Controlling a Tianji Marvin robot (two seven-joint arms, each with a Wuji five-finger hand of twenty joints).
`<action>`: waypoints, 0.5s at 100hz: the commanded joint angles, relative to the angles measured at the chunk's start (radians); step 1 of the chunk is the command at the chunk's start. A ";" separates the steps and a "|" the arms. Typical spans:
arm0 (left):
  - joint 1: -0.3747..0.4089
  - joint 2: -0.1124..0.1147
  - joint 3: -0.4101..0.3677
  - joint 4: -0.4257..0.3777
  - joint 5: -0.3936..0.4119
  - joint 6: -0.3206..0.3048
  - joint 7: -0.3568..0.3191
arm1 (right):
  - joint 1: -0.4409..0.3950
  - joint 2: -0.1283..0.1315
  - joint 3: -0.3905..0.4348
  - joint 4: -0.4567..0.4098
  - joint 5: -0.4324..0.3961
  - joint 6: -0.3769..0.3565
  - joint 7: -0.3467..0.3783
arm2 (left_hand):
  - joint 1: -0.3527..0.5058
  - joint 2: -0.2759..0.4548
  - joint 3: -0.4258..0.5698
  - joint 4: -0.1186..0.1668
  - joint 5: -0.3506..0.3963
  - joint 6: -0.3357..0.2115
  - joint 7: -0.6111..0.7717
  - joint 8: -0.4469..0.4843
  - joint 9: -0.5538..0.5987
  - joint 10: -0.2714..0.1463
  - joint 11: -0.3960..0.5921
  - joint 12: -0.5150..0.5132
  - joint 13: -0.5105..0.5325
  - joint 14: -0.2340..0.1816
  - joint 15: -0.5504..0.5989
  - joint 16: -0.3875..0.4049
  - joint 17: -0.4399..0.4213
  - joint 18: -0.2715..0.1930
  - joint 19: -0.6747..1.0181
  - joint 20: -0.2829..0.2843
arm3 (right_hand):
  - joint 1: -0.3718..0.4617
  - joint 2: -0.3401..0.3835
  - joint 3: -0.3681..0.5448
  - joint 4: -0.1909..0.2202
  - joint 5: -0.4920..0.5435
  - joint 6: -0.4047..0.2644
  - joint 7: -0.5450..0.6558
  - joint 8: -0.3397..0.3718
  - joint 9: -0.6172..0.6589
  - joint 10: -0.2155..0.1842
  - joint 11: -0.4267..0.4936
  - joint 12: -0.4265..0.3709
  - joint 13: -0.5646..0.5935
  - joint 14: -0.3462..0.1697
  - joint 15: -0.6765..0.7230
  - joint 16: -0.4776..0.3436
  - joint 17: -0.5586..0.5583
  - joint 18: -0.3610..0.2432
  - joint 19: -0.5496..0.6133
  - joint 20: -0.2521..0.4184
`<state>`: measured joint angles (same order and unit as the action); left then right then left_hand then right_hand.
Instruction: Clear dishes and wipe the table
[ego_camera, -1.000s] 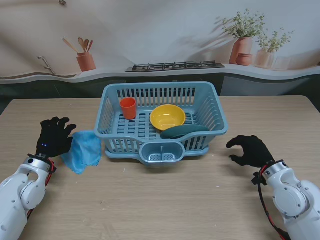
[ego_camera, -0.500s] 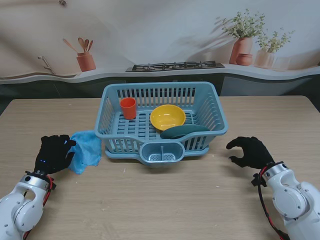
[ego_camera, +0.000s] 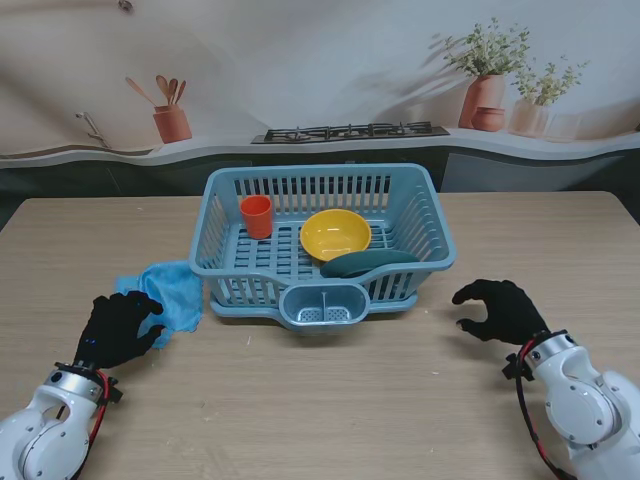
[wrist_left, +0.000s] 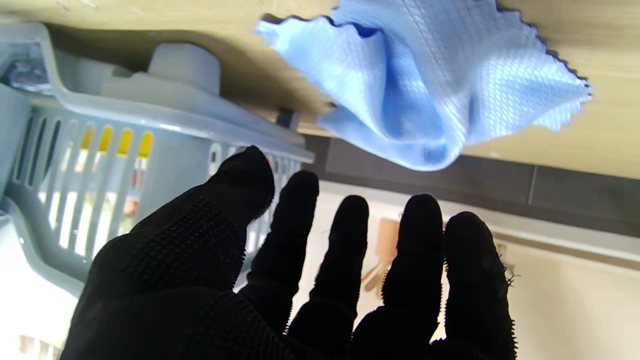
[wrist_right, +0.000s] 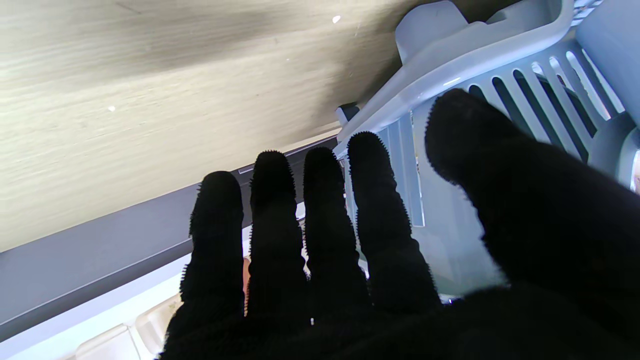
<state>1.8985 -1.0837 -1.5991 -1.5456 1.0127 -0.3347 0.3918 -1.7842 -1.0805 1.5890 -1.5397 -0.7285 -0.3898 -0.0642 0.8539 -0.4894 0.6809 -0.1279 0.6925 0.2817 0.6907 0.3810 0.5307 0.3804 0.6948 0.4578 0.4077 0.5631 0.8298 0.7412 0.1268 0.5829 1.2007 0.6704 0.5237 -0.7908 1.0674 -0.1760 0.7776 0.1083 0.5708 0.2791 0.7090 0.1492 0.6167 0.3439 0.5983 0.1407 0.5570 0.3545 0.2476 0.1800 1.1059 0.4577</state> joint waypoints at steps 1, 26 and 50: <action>0.021 -0.007 0.004 -0.019 0.007 -0.003 -0.009 | -0.016 -0.004 0.003 -0.007 0.001 0.004 0.018 | 0.005 0.035 -0.015 -0.021 0.015 0.004 -0.007 0.008 -0.013 0.025 -0.004 0.018 0.005 0.028 -0.008 -0.001 -0.015 0.032 0.017 0.025 | -0.033 0.005 -0.020 0.018 -0.019 0.007 0.000 0.004 -0.021 0.004 0.004 0.000 -0.028 0.009 0.014 0.011 -0.009 0.014 0.017 0.016; 0.077 -0.012 -0.011 -0.075 -0.013 -0.021 -0.038 | -0.039 -0.006 0.021 -0.026 0.021 0.002 0.026 | -0.022 0.054 -0.017 -0.009 0.037 0.022 -0.061 -0.013 -0.012 0.031 -0.024 0.007 0.009 0.034 -0.034 -0.016 -0.011 0.027 0.016 0.030 | -0.052 -0.005 -0.026 0.013 -0.028 0.010 0.000 0.004 -0.031 0.007 0.010 0.002 -0.035 0.011 0.019 0.014 -0.012 0.007 0.017 0.018; 0.109 -0.021 -0.034 -0.124 -0.124 -0.076 -0.131 | -0.071 -0.009 0.033 -0.051 0.048 -0.001 0.035 | -0.067 0.067 0.001 0.007 0.045 0.035 -0.103 -0.012 -0.021 0.036 -0.034 0.002 0.017 0.037 -0.049 -0.030 0.009 0.025 0.017 0.035 | -0.069 -0.021 -0.019 0.008 -0.037 0.015 0.003 0.006 -0.038 0.007 0.024 0.006 -0.038 0.011 0.030 0.019 -0.012 0.007 0.021 0.021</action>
<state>1.9988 -1.0983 -1.6325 -1.6535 0.8963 -0.3977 0.2778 -1.8377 -1.0846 1.6204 -1.5796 -0.6853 -0.3857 -0.0432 0.8166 -0.4515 0.6801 -0.1279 0.7137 0.2958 0.6049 0.3703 0.5291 0.3813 0.6678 0.4578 0.4077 0.5736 0.7895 0.7246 0.1335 0.5836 1.2007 0.6817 0.4856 -0.7913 1.0534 -0.1760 0.7595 0.1102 0.5647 0.2791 0.6944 0.1501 0.6215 0.3439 0.5868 0.1408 0.5676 0.3596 0.2465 0.1800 1.1060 0.4686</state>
